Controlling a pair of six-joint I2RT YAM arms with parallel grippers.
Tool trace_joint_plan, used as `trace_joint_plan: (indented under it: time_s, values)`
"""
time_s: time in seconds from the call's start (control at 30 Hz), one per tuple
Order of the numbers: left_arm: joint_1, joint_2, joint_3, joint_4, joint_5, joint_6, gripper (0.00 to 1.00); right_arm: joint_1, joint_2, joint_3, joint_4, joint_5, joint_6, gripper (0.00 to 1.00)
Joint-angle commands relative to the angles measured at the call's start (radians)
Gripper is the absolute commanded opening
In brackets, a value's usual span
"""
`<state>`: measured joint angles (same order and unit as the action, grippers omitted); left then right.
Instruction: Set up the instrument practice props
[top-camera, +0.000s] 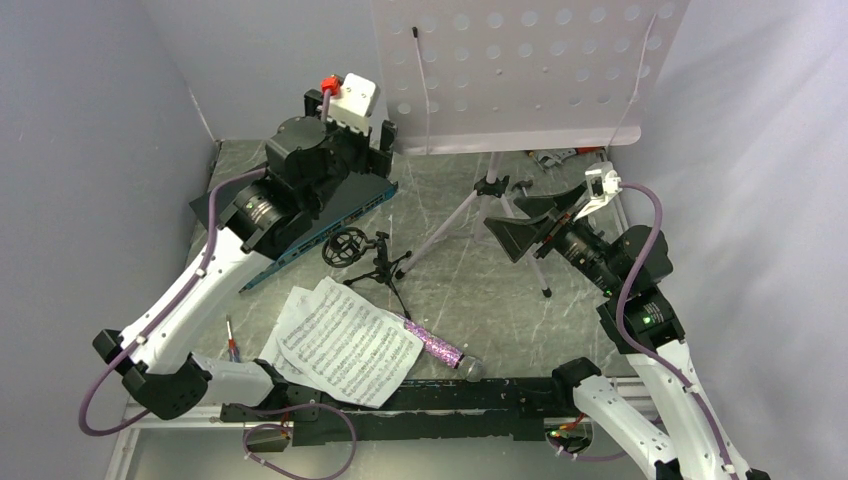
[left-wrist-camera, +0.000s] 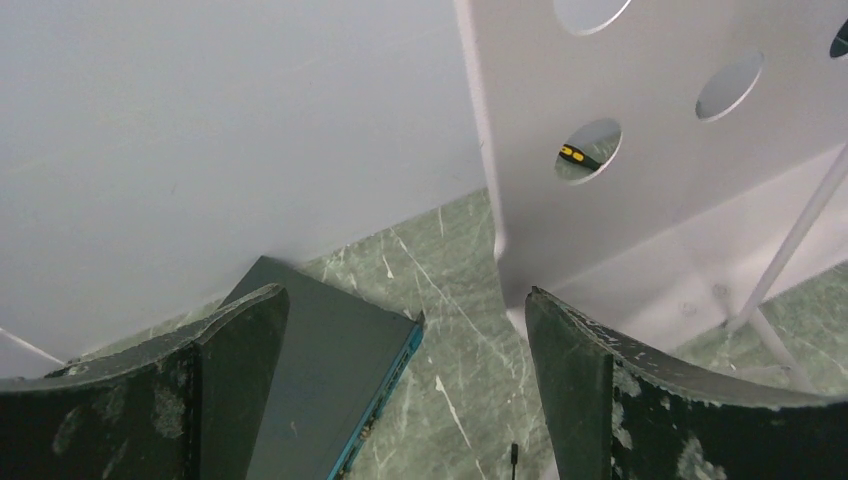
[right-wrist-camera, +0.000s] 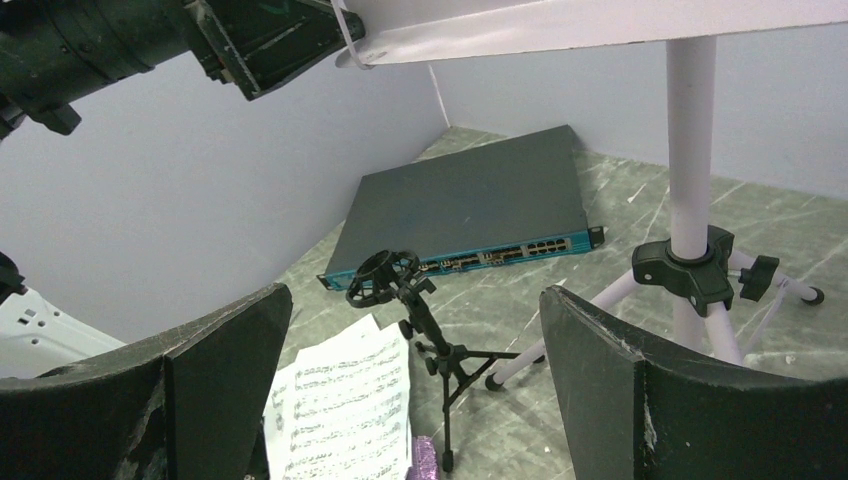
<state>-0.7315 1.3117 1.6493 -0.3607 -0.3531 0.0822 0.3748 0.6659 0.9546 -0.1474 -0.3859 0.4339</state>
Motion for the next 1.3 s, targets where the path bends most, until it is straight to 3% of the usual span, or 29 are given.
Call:
trace_joint_plan:
  time_s: [0.0, 0.33, 0.6, 0.7, 1.27]
  values:
    - [0.005, -0.099, -0.030, -0.017, 0.017, -0.038, 0.93, -0.002, 0.001, 0.013, -0.001, 0.003, -0.019, 1.00]
    - [0.005, -0.219, -0.153, -0.059, 0.033, -0.114, 0.93, -0.002, 0.002, -0.004, -0.002, -0.006, -0.018, 1.00]
    - [0.006, -0.209, -0.153, -0.013, 0.325, -0.140, 0.93, -0.003, 0.006, -0.009, 0.013, -0.013, -0.007, 1.00]
    - [0.005, -0.174, -0.133, -0.003, 0.369, -0.157, 0.93, -0.002, 0.008, -0.009, 0.009, -0.016, -0.006, 1.00]
    - [0.012, -0.051, -0.066, 0.068, 0.257, -0.177, 0.93, -0.003, 0.002, -0.007, 0.004, -0.015, -0.007, 1.00]
